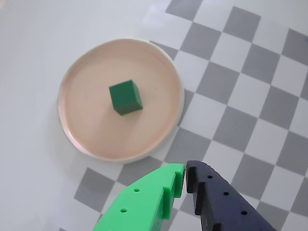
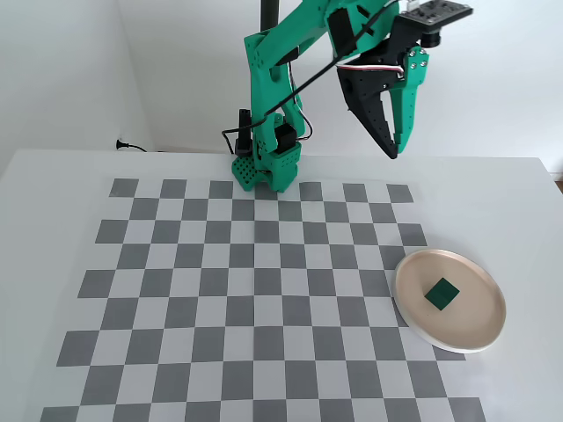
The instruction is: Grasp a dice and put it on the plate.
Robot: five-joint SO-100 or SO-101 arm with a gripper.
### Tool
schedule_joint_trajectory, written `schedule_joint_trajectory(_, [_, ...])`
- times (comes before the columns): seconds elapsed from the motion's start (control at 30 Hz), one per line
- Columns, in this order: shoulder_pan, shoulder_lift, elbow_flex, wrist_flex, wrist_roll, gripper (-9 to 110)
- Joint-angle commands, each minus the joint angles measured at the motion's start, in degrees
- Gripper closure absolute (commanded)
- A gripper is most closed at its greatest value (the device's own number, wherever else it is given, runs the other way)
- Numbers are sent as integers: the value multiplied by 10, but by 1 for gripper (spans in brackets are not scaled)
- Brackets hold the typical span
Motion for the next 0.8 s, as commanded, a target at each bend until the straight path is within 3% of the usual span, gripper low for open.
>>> schedule_joint_trajectory(0.0, [31,171,150,-58,9,106])
schedule_joint_trajectory(0.4, [208,472,585,-272,50,106])
schedule_joint_trajectory(0.77, [309,560,811,-406,154,106])
